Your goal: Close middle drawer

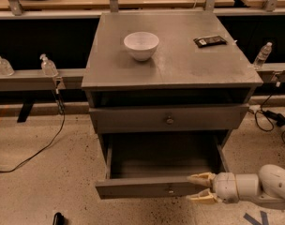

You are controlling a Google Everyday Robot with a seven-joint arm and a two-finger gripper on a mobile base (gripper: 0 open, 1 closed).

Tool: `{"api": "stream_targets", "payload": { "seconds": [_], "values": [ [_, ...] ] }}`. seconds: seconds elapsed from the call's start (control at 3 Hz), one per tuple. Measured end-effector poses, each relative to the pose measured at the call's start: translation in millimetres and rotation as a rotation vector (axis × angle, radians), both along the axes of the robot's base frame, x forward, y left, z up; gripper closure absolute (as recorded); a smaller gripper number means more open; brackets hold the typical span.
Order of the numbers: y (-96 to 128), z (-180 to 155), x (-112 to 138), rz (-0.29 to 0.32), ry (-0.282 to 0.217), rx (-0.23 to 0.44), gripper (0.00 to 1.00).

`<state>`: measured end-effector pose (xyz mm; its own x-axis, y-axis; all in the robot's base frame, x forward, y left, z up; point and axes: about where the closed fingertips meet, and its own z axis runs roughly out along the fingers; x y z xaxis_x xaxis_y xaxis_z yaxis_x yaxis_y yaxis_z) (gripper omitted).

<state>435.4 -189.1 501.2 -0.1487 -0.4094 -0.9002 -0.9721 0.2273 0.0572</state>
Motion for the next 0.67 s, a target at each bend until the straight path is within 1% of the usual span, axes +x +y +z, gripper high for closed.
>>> {"api": "stream_targets", "payload": {
  "seconds": [0.33,0.67],
  "values": [
    [-4,-23,-6,0.000,-0.004,-0.074,0.72],
    [-15,-61,-7,-0.024,-0.065,-0.126,1.00]
  ]
}}
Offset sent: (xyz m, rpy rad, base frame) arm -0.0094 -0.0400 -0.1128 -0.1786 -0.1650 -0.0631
